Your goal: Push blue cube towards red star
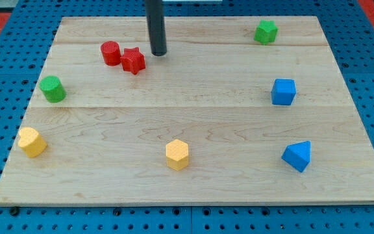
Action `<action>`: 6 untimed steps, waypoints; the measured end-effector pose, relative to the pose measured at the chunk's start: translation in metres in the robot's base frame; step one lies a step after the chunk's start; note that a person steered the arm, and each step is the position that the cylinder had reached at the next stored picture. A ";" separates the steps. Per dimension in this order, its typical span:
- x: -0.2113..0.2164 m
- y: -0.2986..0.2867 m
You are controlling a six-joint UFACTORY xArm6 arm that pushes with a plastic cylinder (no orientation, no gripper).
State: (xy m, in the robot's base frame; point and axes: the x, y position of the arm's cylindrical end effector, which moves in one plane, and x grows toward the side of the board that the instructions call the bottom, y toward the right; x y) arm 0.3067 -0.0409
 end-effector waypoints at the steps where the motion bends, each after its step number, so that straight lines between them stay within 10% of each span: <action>1: 0.030 0.116; 3: 0.094 0.296; 5: 0.090 0.154; 6: 0.111 0.211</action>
